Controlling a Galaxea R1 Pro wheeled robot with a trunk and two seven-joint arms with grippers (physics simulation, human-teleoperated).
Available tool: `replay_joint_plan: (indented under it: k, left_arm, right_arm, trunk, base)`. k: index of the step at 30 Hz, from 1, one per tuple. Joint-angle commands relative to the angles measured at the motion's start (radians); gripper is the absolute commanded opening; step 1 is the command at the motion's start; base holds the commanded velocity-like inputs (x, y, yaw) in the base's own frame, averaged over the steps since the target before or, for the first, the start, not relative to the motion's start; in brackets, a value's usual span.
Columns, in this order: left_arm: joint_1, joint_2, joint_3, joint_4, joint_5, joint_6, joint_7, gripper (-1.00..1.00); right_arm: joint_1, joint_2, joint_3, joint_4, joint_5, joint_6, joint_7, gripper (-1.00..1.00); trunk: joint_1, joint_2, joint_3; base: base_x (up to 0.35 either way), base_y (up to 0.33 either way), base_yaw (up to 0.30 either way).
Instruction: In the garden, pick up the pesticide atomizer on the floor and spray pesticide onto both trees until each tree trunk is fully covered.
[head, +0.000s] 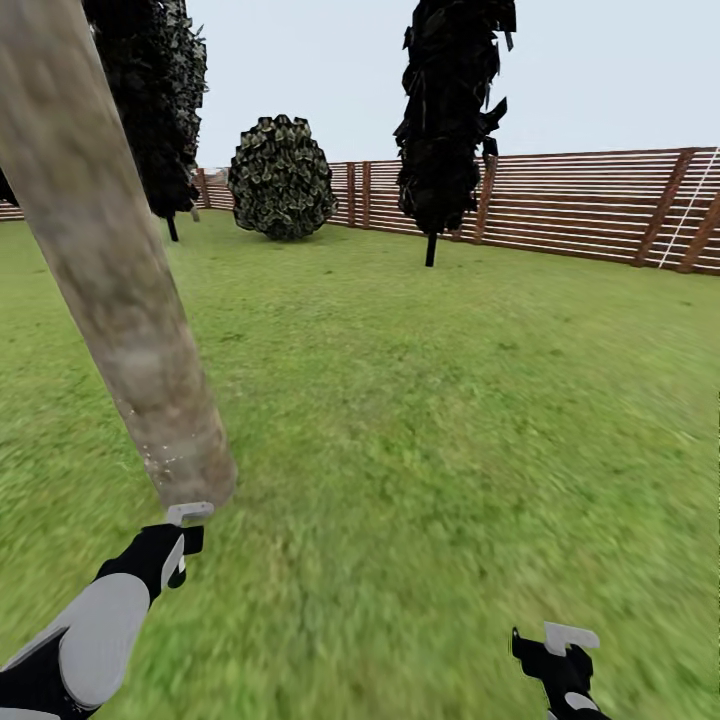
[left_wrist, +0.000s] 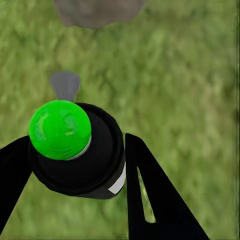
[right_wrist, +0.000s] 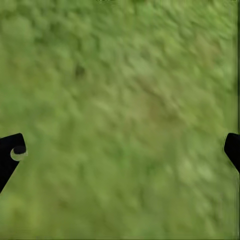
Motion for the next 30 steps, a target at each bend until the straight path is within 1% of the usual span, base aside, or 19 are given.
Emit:
replay_joint_plan:
  k: [1, 4, 12, 23, 24, 26, 29, 30]
  left_arm:
    - [-0.001, 0.000, 0.003, -0.001, -0.002, 0.004, 0.001, -1.00]
    - [-0.001, 0.000, 0.003, -0.001, -0.001, 0.004, 0.001, -1.00]
    - [-0.001, 0.002, 0.005, -0.002, -0.003, 0.004, 0.001, -1.00]
    - [-0.001, 0.004, 0.004, -0.003, -0.001, 0.004, 0.010, -1.00]
    - [-0.001, 0.004, 0.004, -0.002, 0.008, 0.004, 0.010, -1.00]
    - [-0.001, 0.004, 0.002, -0.001, 0.055, 0.002, 0.012, -1.00]
    - [-0.001, -0.001, -0.001, -0.002, 0.070, 0.002, 0.012, -1.00]
    - [-0.003, -0.012, -0.003, -0.002, 0.071, 0.003, 0.012, -1.00]
  right_arm:
    - [-0.001, 0.000, -0.006, 0.001, 0.011, -0.002, -0.004, 1.00]
    - [-0.001, 0.000, -0.006, 0.002, 0.011, -0.002, -0.004, 1.00]
    - [-0.001, 0.000, -0.006, 0.001, 0.011, -0.002, -0.004, 1.00]
    - [-0.001, 0.000, -0.006, 0.002, 0.011, -0.002, -0.004, 1.00]
    - [-0.001, 0.000, -0.006, 0.002, 0.011, -0.002, -0.003, 1.00]
    - [-0.001, 0.000, -0.006, 0.002, 0.011, -0.002, -0.004, 1.00]
    - [-0.001, 0.000, -0.006, 0.002, 0.011, -0.002, -0.004, 1.00]
    - [-0.001, 0.000, -0.006, 0.002, 0.011, -0.002, -0.004, 1.00]
  trunk:
    - [0.000, 0.000, -0.001]
    - [0.000, 0.000, -0.001]
    - [0.000, 0.000, -0.001]
    - [0.000, 0.000, -0.001]
    - [0.000, 0.000, -0.001]
    - [0.000, 0.000, -0.001]
    - [0.000, 0.000, -0.001]
    - [0.000, 0.000, -0.001]
  base:
    - [0.103, -0.274, 0.070]
    - [0.101, -0.274, 0.167]
    - [0.109, -0.270, 0.268]
    - [0.244, -0.151, 0.277]
    - [0.076, -0.035, 0.278]
    - [0.022, -0.010, 0.277]
    - [0.004, -0.002, 0.278]
    - [0.001, 0.000, 0.277]
